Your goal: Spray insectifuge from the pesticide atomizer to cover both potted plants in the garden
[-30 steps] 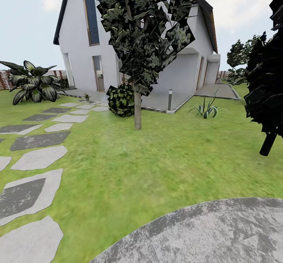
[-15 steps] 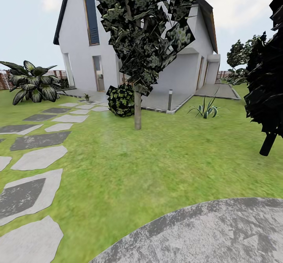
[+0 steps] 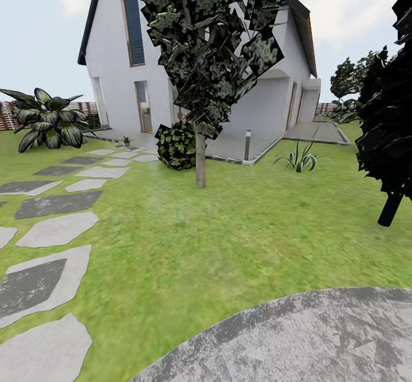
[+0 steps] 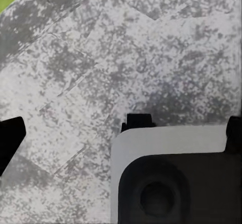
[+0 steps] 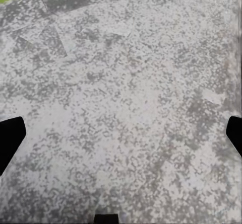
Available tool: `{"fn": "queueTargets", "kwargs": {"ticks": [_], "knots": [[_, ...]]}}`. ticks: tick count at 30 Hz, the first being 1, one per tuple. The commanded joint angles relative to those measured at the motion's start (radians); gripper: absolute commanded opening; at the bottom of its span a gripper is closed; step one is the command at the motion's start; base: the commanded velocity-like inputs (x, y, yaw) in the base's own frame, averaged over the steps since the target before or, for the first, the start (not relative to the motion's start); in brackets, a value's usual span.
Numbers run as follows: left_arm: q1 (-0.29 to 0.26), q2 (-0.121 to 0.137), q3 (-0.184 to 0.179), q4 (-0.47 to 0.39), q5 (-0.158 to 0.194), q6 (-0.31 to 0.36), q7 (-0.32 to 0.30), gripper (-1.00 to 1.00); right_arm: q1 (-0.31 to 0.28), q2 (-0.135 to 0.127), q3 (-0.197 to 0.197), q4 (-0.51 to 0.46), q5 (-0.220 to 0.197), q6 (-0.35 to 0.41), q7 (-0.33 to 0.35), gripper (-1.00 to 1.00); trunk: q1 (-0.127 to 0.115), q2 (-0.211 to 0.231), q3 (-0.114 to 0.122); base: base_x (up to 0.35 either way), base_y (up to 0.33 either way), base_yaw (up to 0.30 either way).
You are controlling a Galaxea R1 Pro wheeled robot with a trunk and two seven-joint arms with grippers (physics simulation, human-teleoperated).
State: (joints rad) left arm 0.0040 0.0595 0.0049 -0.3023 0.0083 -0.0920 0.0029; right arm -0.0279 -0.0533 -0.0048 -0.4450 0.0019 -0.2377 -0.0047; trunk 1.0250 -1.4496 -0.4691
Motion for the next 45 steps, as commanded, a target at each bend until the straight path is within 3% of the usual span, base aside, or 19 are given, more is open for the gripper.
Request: {"fn": "queueTargets", "kwargs": {"ticks": [1, 6, 9, 15, 21, 27, 35, 45], "knots": [[0.001, 0.000, 0.001, -0.012, 0.001, -0.006, 0.000, 1.00, -0.001, 0.000, 0.000, -0.007, 0.000, -0.011, 0.000, 1.00, 0.000, 0.000, -0.001, 0.000, 0.000, 0.000], [-0.005, -0.002, 0.002, -0.095, 0.003, -0.105, 0.001, 1.00, -0.005, 0.000, 0.000, -0.072, -0.003, -0.098, 0.002, 1.00, 0.000, 0.000, -0.001, 0.000, 0.000, 0.000], [-0.039, -0.006, 0.004, -0.120, 0.004, -0.137, 0.001, 1.00, -0.021, 0.000, 0.000, -0.099, -0.002, -0.114, 0.006, 1.00, 0.000, 0.000, -0.001, 0.000, 0.000, 0.000], [-0.109, -0.012, 0.016, -0.119, 0.004, -0.152, 0.000, 1.00, -0.033, -0.003, 0.005, -0.106, 0.007, -0.122, 0.010, 1.00, 0.000, 0.000, -0.001, 0.000, 0.000, 0.000], [-0.109, 0.002, 0.021, -0.119, 0.003, -0.174, 0.001, 1.00, -0.033, -0.002, 0.004, -0.102, 0.010, -0.124, 0.002, 1.00, 0.000, 0.000, -0.001, 0.000, 0.000, 0.066], [-0.140, -0.010, 0.015, -0.176, -0.002, -0.169, 0.002, 1.00, -0.033, -0.002, 0.000, -0.101, 0.010, -0.123, -0.001, 1.00, 0.000, 0.000, -0.002, 0.000, 0.000, 0.254], [-0.136, 0.002, 0.023, -0.134, 0.002, -0.178, 0.002, 1.00, -0.033, -0.002, 0.000, -0.100, 0.010, -0.123, -0.001, 1.00, 0.000, 0.000, -0.009, 0.000, 0.000, 0.253], [-0.133, 0.003, 0.066, -0.132, 0.001, -0.176, 0.002, 1.00, -0.033, 0.001, 0.002, -0.100, 0.010, -0.123, -0.001, 1.00, 0.038, -0.070, -0.050, 0.000, 0.000, 0.251]]}}
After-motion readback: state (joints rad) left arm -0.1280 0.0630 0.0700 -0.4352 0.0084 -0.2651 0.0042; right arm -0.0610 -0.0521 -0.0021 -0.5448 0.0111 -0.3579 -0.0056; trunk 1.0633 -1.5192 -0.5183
